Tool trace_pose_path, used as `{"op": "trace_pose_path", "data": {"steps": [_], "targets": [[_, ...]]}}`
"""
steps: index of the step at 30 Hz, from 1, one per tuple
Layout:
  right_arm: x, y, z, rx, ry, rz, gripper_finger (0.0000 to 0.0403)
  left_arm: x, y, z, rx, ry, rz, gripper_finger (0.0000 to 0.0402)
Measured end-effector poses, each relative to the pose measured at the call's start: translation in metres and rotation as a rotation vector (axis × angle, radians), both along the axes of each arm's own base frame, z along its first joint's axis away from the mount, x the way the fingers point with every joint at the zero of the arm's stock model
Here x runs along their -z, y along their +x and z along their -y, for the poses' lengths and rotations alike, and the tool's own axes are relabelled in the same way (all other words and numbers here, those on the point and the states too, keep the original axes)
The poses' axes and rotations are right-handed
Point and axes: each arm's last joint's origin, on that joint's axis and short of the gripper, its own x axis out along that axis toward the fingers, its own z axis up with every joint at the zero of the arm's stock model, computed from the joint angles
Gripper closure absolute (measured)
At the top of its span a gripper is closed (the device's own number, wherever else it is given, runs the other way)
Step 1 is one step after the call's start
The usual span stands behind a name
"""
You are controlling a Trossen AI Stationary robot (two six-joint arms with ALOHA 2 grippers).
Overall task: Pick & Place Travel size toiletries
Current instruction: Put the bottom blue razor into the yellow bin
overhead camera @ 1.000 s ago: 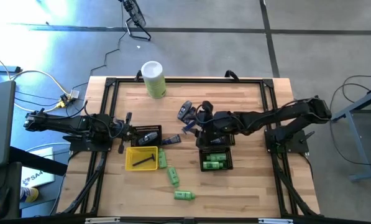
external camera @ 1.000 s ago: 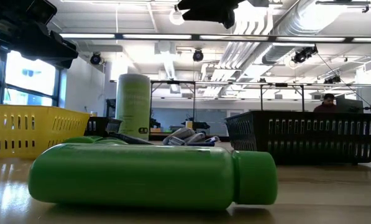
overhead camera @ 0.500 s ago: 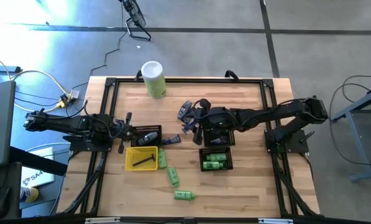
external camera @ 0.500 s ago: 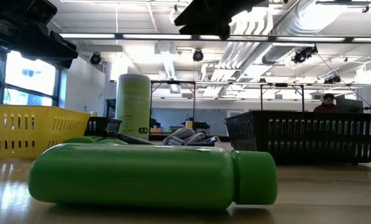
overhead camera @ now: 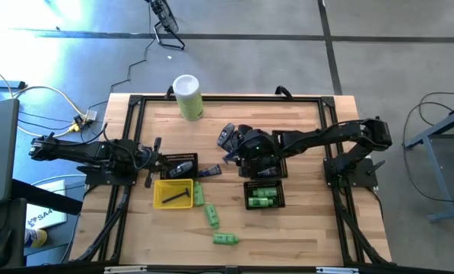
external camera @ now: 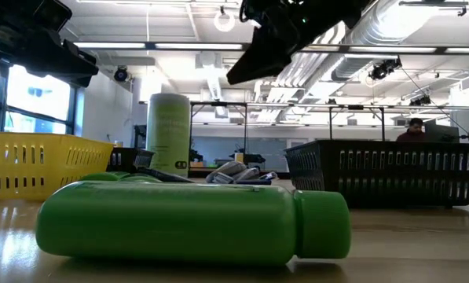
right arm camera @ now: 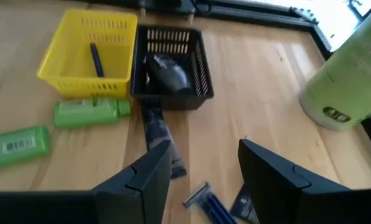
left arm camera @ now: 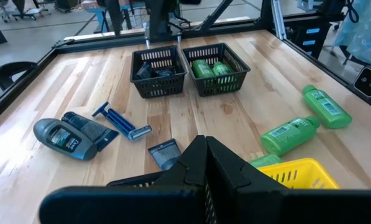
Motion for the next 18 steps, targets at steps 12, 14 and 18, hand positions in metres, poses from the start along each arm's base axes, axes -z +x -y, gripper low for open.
{"op": "trace_pose_path", "data": {"steps": [12, 14, 18], "targets": [[-0.016, 0.023, -0.014, -0.036, -0.003, -0.036, 0.0223, 0.0, 0.0, 0.0, 0.0, 0.0, 0.001, 0.0402], [-0.014, 0.029, -0.016, -0.03, -0.011, -0.078, 0.0223, 0.0, 0.0, 0.0, 0.0, 0.0, 0.0, 0.0402], [-0.004, 0.04, -0.013, 0.042, -0.001, -0.191, 0.0223, 0.0, 0.0, 0.0, 0.0, 0.0, 0.0, 0.0402]]}}
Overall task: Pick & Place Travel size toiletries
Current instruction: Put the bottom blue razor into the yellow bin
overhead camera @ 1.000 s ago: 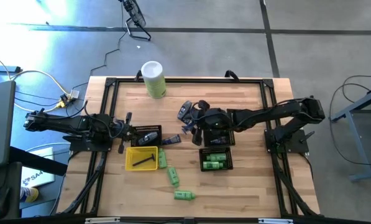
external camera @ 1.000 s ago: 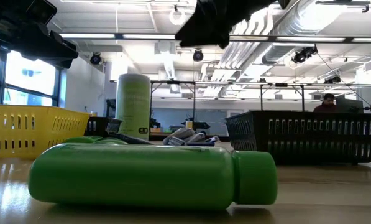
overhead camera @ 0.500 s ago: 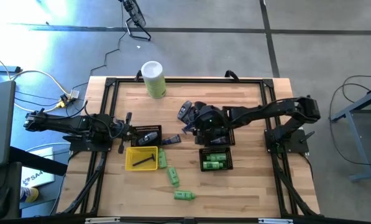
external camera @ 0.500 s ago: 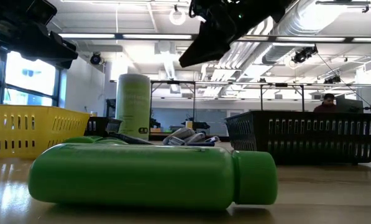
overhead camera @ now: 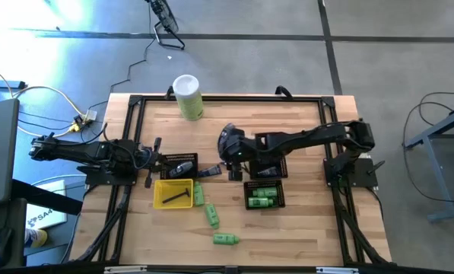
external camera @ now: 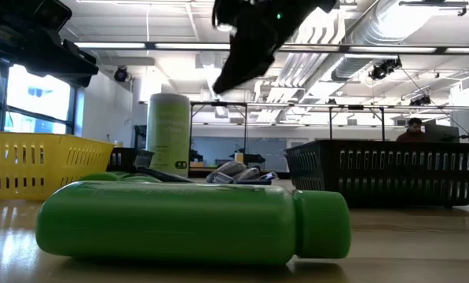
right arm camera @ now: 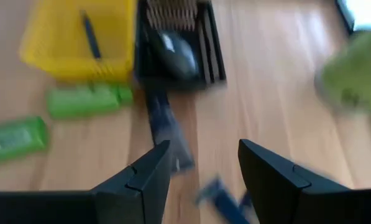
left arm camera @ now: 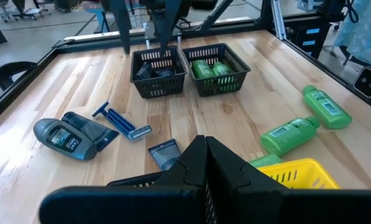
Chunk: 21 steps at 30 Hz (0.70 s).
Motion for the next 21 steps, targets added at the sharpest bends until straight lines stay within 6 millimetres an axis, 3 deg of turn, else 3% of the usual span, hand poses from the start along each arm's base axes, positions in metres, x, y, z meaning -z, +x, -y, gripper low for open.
{"op": "trace_pose_path", "data": {"steps": [13, 21], "targets": [[0.054, 0.018, 0.013, 0.231, 0.16, -0.17, 0.0223, 0.0, 0.0, 0.0, -0.001, -0.003, 0.0, 0.0402], [0.089, 0.026, 0.01, 0.314, 0.088, -0.225, 0.0223, 0.0, 0.0, 0.0, 0.0, -0.003, -0.001, 0.0402]]}}
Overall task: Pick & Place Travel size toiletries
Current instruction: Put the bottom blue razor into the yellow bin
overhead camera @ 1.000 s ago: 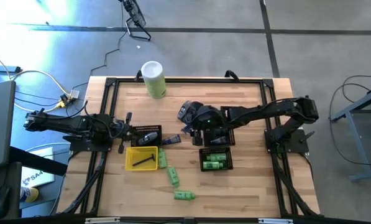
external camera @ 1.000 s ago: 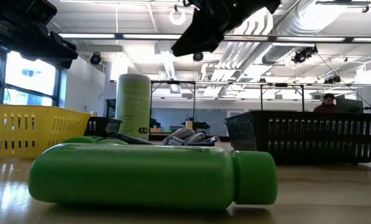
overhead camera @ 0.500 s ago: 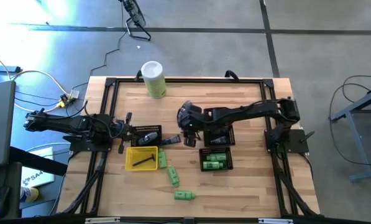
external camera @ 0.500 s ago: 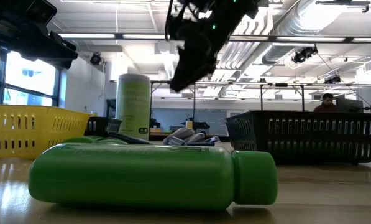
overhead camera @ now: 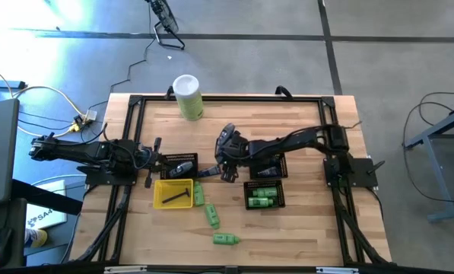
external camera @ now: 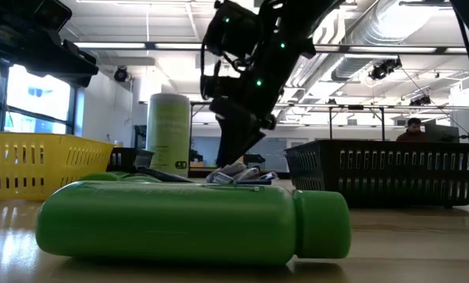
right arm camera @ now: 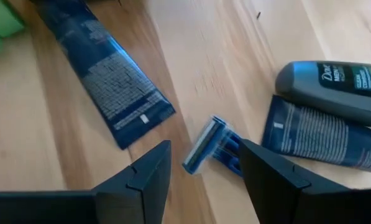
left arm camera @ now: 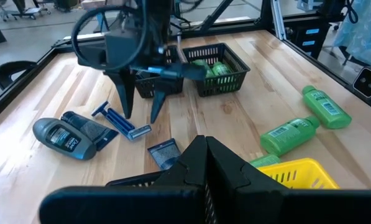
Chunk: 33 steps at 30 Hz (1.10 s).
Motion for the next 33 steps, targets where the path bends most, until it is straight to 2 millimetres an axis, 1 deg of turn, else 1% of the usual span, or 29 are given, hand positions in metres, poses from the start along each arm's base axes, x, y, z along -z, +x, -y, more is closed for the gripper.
{"op": "trace_pose_path", "data": {"steps": [3, 13, 18, 21, 25, 27, 29, 33], "targets": [[0.004, 0.003, 0.0, 0.006, -0.006, 0.01, 0.0223, 0.0, 0.0, 0.0, 0.0, 0.0, 0.0, 0.0402], [0.004, 0.005, 0.001, 0.037, -0.005, 0.043, 0.0223, 0.0, 0.0, 0.0, 0.0, 0.0, 0.0, 0.0402], [0.023, 0.008, 0.001, 0.059, -0.044, 0.008, 0.0223, 0.0, 0.0, 0.0, 0.0, -0.001, 0.001, 0.0402], [0.029, 0.008, 0.001, 0.065, -0.056, -0.006, 0.0223, 0.0, 0.0, 0.0, -0.001, -0.003, 0.0, 0.0402], [0.032, 0.01, 0.002, 0.074, -0.069, 0.001, 0.0224, 0.0, 0.0, 0.0, -0.001, -0.003, 0.0, 0.0402], [0.032, 0.01, 0.002, 0.073, -0.068, 0.004, 0.0231, 0.0, 0.0, 0.0, -0.001, -0.003, -0.001, 0.0402], [0.032, 0.009, 0.002, 0.073, -0.069, -0.001, 0.0247, 0.0, 0.0, 0.0, -0.001, -0.003, -0.001, 0.0402], [0.032, 0.01, 0.002, 0.072, -0.065, 0.001, 0.0294, 0.0, 0.0, 0.0, -0.001, -0.003, -0.001, 0.0402]]}}
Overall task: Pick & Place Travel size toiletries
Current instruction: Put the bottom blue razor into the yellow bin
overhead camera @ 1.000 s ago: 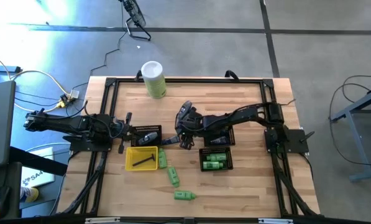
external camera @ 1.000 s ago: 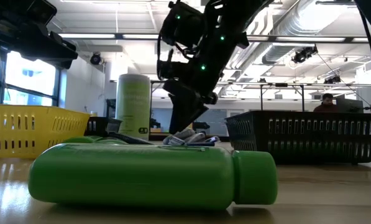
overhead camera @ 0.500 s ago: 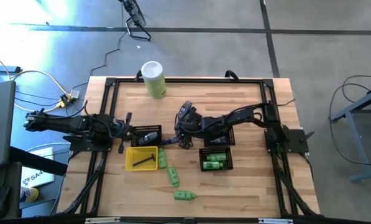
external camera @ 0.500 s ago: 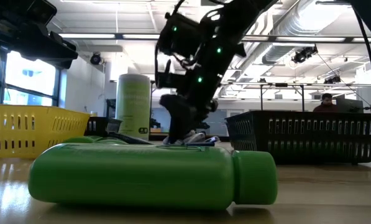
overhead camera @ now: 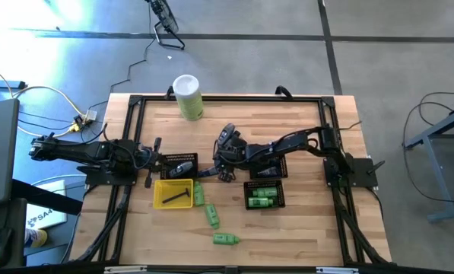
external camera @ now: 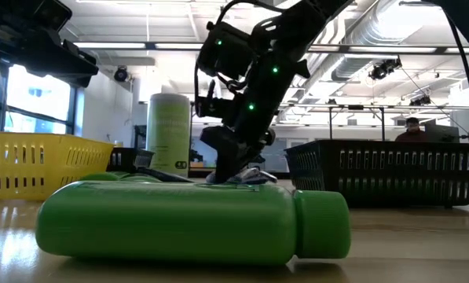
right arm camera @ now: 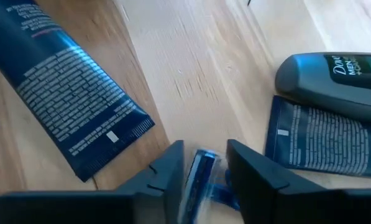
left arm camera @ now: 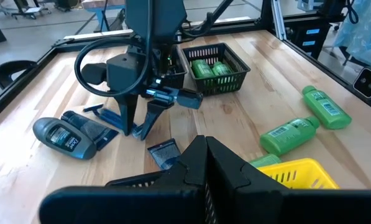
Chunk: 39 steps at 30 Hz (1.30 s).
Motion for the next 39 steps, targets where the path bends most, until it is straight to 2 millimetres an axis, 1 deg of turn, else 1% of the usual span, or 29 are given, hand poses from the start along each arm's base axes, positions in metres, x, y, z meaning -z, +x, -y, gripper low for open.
{"op": "trace_pose_path", "data": {"steps": [4, 7, 12, 15, 19, 26, 29, 35, 39], "targets": [[0.0, 0.0, 0.0, 0.012, 0.01, 0.005, 0.034, 0.0, 0.0, 0.0, 0.0, 0.0, 0.0, 0.0402], [0.0, 0.0, 0.0, 0.016, 0.013, 0.006, 0.0365, 0.0, 0.0, 0.0, 0.0, 0.0, 0.0, 0.0402], [-0.001, 0.001, -0.001, 0.005, 0.038, 0.012, 0.0384, 0.0, 0.0, 0.0, 0.0, 0.001, 0.0, 0.0402], [-0.006, -0.001, -0.003, -0.002, 0.043, 0.008, 0.0393, 0.0, 0.0, 0.0, 0.0, 0.001, 0.0, 0.0402], [-0.022, -0.004, -0.005, -0.022, 0.074, 0.037, 0.0397, 0.0, 0.0, 0.0, 0.0, 0.0, 0.0, 0.0402], [-0.065, -0.012, -0.006, -0.06, 0.12, 0.136, 0.0398, 0.0, 0.0, 0.0, -0.005, -0.019, -0.002, 0.0402], [-0.082, -0.016, -0.008, -0.108, 0.175, 0.172, 0.0398, 0.0, 0.0, 0.0, -0.005, -0.019, -0.001, 0.0402], [-0.094, -0.021, -0.008, -0.141, 0.225, 0.184, 0.0398, 0.0, 0.0, 0.0, -0.005, -0.019, -0.001, 0.0402], [-0.089, -0.021, -0.008, -0.139, 0.226, 0.166, 0.0398, 0.0, 0.0, 0.0, -0.004, -0.02, -0.001, 0.0402]]}}
